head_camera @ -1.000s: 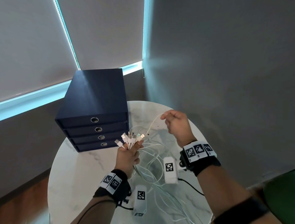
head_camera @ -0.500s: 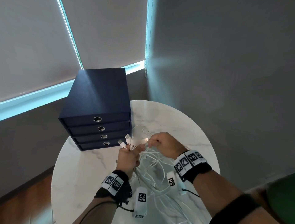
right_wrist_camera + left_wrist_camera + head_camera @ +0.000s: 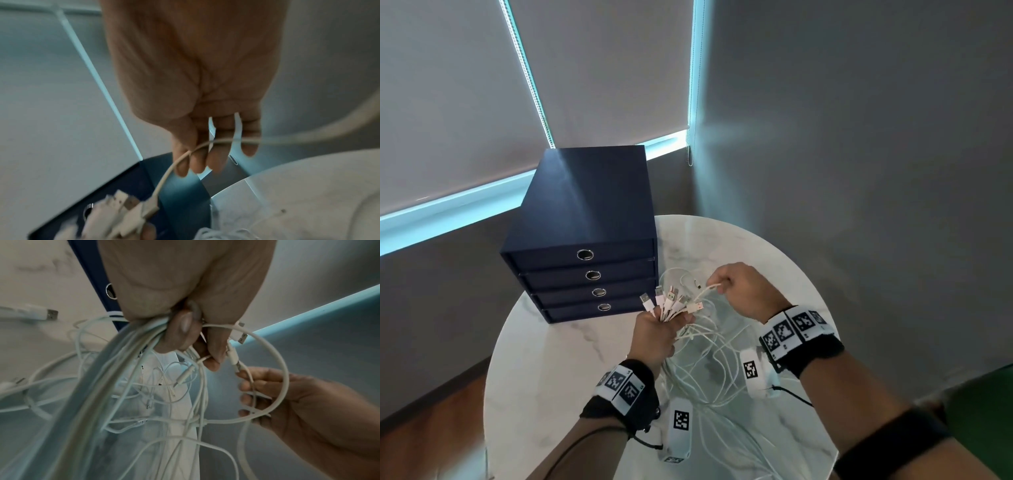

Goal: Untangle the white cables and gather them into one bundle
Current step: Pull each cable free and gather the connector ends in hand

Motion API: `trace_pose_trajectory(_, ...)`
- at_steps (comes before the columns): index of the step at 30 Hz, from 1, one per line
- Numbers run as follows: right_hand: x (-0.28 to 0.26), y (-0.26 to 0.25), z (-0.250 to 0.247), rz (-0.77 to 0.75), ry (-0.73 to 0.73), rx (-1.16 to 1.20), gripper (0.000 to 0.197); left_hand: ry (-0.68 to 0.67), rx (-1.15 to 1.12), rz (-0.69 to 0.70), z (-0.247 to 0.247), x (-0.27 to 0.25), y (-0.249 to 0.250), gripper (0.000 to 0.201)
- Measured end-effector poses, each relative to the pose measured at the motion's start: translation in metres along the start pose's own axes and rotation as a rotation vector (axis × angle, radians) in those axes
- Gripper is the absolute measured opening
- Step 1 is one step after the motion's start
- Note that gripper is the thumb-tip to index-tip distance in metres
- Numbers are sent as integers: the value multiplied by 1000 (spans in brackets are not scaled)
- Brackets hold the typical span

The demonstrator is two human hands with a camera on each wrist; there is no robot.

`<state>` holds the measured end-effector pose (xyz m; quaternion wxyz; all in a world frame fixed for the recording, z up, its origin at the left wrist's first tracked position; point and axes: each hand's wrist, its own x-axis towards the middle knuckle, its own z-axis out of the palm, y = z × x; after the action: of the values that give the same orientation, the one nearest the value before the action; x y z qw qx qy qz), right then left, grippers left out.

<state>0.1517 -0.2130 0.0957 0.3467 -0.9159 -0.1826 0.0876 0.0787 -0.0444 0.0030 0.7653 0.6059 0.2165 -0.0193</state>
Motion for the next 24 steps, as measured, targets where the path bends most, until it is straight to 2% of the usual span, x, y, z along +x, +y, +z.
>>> trace_pose_trajectory(4, -7, 2, 16, -35, -237, -10, 16, 29, 36, 24, 3, -2, -1, 9)
trace_pose_trajectory(8, -5, 9, 27, 11, -186, 215, 9, -35, -21, -3, 1, -6, -1, 11)
trace_pose_trajectory(13, -9, 8, 29, 114, -187, 579, 22, -55, -83, -92, -3, -8, -9, 24)
trace_pose_trajectory(16, -3, 6, 14, 144, 11, 678, 28, -24, -141, -127, -10, -9, -10, 22)
trace_pose_trajectory(21, 19, 48, -49, 221, 609, 574, 32, 144, -345, -113, -29, -7, -7, 12)
trace_pose_trajectory(24, 22, 89, -108, 315, 916, 581, 20, 264, -500, -42, -44, -3, 1, 18)
